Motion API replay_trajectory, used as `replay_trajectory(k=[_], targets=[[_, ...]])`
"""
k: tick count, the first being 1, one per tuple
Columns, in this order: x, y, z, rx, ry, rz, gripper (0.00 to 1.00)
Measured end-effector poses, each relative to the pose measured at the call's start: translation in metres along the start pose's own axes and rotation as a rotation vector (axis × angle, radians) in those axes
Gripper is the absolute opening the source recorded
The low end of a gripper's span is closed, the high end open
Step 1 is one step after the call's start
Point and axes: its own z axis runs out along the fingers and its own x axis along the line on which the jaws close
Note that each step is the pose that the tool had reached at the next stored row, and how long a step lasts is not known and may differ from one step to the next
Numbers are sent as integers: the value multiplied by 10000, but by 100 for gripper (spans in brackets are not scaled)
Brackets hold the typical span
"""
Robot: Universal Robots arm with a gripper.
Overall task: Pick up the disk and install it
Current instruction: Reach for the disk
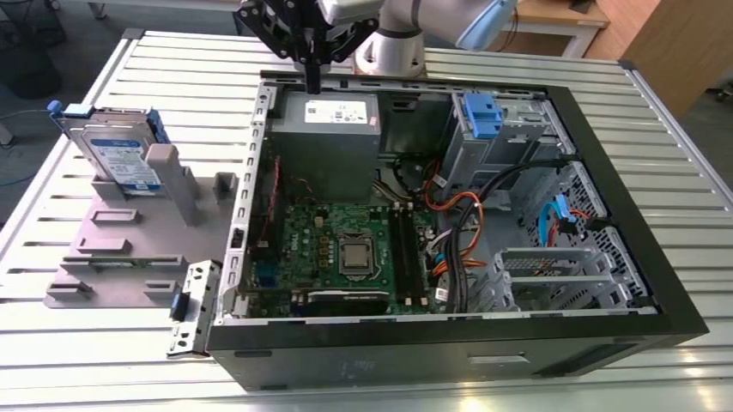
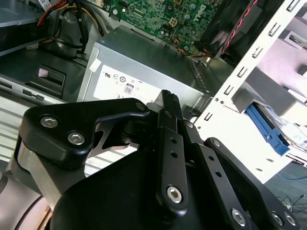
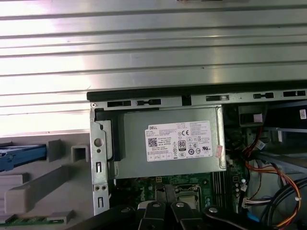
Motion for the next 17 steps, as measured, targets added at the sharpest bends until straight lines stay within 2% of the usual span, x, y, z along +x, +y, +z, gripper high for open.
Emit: replay_trajectory(k=[12, 17], targets=[[74, -6, -2, 0, 0, -1, 11], [75, -6, -2, 0, 0, -1, 11]])
